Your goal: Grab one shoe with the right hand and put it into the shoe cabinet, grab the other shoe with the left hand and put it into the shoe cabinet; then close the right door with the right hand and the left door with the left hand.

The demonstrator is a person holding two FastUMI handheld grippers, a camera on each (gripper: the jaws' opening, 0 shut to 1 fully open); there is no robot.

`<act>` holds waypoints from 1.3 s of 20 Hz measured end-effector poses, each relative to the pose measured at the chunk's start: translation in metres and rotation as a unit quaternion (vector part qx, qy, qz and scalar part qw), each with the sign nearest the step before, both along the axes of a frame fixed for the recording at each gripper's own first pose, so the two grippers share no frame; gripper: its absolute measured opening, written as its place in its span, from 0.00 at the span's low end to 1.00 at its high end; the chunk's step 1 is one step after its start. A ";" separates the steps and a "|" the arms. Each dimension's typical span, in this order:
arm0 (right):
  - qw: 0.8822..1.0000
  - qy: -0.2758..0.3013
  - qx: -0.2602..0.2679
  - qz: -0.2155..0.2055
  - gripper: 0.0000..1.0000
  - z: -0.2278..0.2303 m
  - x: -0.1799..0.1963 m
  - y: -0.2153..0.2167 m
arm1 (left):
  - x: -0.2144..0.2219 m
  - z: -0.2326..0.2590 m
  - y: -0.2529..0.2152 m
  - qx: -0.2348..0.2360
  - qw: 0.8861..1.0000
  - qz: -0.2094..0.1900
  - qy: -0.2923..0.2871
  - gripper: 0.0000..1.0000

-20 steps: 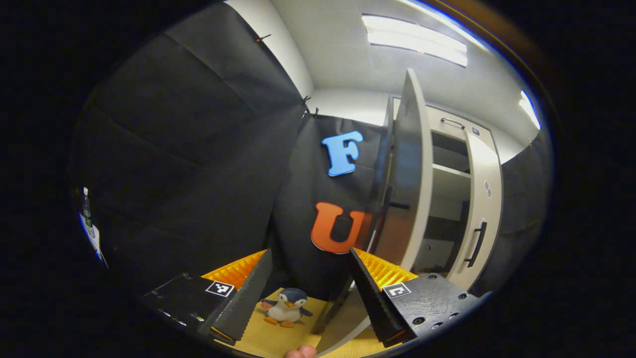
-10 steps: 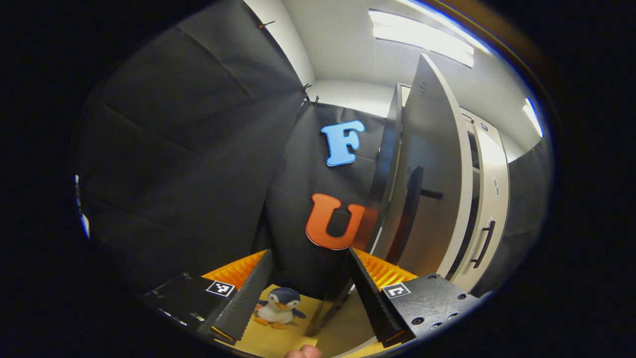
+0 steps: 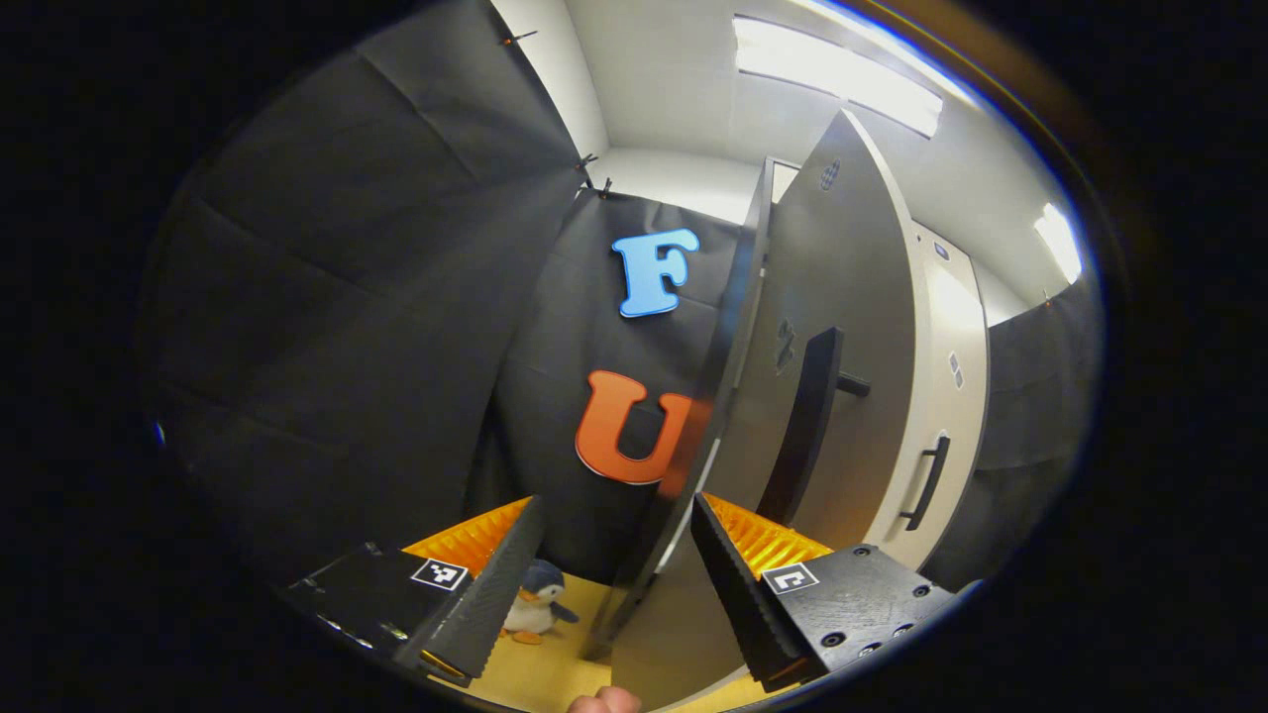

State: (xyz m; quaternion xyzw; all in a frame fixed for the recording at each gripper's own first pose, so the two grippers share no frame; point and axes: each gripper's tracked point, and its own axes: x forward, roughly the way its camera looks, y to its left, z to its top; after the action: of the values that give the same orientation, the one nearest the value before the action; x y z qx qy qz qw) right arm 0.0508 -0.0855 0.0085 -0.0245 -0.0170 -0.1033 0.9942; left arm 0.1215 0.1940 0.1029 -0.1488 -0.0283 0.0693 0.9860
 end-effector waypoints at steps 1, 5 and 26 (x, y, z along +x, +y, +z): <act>1.000 -0.002 -0.003 0.000 0.98 0.003 -0.001 -0.001 | 0.000 0.001 -0.007 0.001 1.000 -0.008 -0.002 0.92; 1.000 -0.010 -0.018 -0.017 0.98 0.012 -0.012 -0.017 | 0.009 0.002 -0.043 0.014 0.999 -0.039 -0.004 0.92; 1.000 0.003 -0.006 -0.011 0.98 0.005 -0.024 -0.023 | 0.030 0.023 -0.144 0.050 0.990 -0.128 -0.032 0.93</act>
State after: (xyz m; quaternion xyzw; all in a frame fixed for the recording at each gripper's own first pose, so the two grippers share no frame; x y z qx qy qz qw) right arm 0.0266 -0.1090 0.0130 -0.0311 -0.0145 -0.1139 0.9929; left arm 0.1515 0.0498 0.1254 -0.1038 -0.0437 -0.0636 0.9916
